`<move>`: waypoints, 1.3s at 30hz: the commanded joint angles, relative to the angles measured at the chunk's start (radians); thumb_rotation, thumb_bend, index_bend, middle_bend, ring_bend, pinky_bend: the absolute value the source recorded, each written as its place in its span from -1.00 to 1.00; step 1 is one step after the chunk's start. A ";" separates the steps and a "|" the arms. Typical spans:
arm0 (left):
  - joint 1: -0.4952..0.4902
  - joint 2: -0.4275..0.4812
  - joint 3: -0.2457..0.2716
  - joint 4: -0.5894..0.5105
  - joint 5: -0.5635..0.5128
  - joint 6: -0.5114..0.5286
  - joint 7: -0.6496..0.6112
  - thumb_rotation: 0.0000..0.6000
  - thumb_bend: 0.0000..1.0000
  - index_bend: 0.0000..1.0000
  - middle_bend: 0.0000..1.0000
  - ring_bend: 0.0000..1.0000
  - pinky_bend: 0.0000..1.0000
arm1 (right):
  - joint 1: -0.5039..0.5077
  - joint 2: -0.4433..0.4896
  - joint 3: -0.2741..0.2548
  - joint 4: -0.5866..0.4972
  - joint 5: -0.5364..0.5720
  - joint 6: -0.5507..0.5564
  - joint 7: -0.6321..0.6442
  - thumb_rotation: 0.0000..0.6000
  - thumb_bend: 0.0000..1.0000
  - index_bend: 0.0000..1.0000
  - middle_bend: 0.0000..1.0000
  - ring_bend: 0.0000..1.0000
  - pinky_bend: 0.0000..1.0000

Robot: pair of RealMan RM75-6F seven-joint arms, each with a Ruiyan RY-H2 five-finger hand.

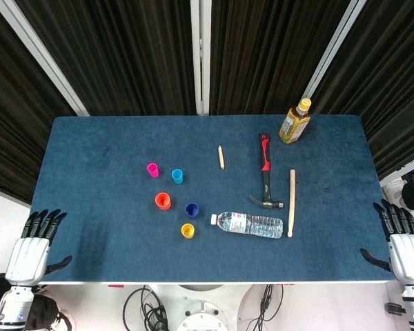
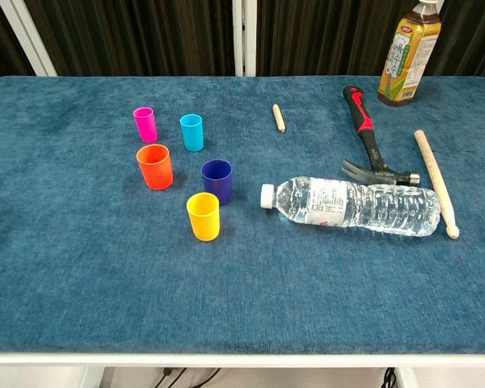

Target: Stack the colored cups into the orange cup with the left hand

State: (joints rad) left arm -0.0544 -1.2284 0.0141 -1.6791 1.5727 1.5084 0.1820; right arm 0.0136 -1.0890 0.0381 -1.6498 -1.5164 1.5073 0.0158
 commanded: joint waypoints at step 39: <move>-0.688 -0.064 -0.285 -0.224 -0.356 -0.663 0.187 1.00 -0.69 -0.76 -0.82 -0.80 -1.00 | -0.026 -0.007 -0.001 0.054 0.017 0.020 0.068 1.00 -0.81 -1.00 -1.00 -1.00 -1.00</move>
State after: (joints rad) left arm -0.7047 -1.2544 -0.2651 -1.9377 1.2552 0.8779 0.3413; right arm -0.0117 -1.0966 0.0363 -1.5978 -1.5001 1.5260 0.0811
